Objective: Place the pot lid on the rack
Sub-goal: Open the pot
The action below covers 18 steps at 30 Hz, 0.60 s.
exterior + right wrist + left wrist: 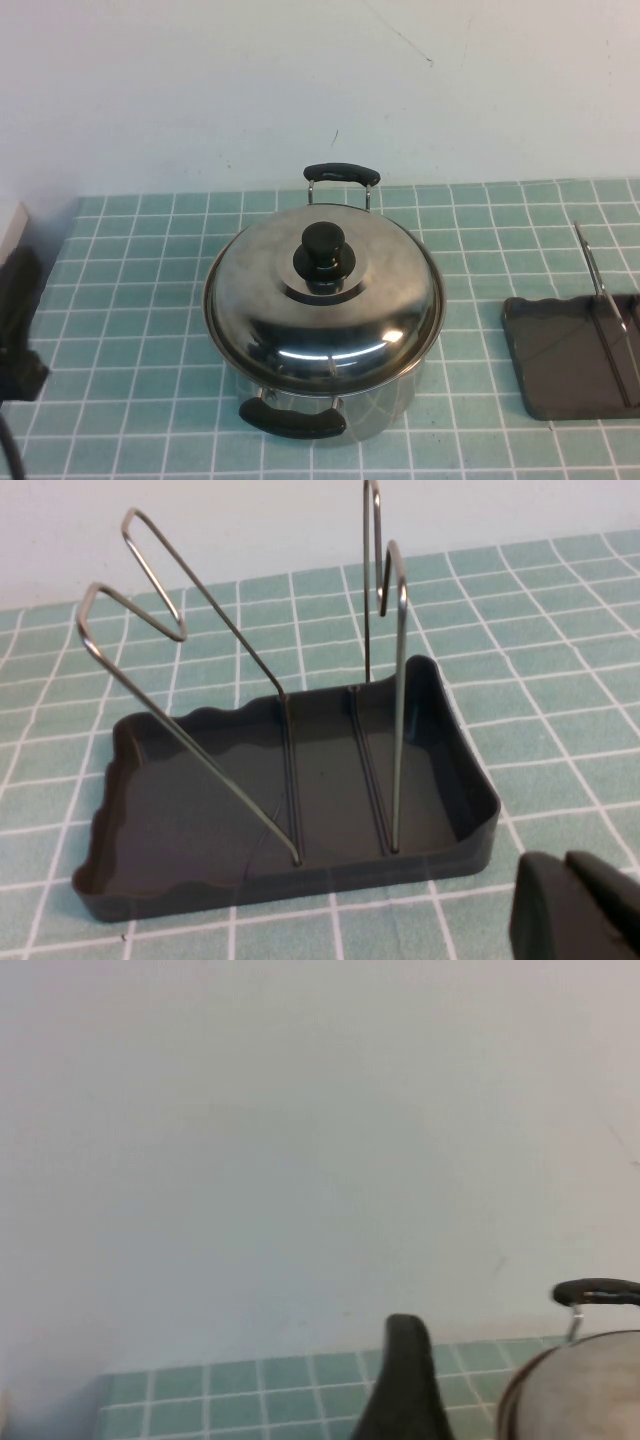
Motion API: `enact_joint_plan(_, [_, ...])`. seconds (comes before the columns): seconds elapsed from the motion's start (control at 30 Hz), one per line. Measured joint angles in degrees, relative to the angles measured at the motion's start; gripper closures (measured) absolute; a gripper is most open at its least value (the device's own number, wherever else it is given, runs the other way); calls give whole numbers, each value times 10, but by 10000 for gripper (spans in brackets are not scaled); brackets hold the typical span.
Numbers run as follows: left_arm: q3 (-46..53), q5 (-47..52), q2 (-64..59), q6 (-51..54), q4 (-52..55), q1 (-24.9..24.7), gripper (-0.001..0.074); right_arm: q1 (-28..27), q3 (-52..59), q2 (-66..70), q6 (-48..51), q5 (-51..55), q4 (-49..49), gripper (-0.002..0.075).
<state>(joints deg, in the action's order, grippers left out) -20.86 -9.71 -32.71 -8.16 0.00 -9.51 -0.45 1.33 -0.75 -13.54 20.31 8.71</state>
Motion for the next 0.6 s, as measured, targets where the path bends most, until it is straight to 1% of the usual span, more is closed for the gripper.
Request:
enact_joint_plan(0.07, [0,-47,-34,-4,8,-38,239,0,0,0,0,0,0,729])
enact_joint_plan(0.13, [-1,-93,-74,-7,14,-76,209,0,0,0,0,0,0,729])
enact_joint_plan(0.23, [-17,-152,-149,-1,20,-127,194,0,0,0,0,0,0,729])
enact_joint_plan(0.3, [-41,-171,-204,7,21,-149,190,0,0,0,0,0,0,729])
enact_joint_plan(0.4, [-83,-184,-280,15,25,-161,190,0,0,0,0,0,0,729])
enact_joint_plan(0.53, [-119,-221,-364,12,29,-161,189,0,0,0,0,0,0,729])
enact_joint_plan(0.6, [-134,-247,-404,-18,54,-162,189,0,0,0,0,0,0,729])
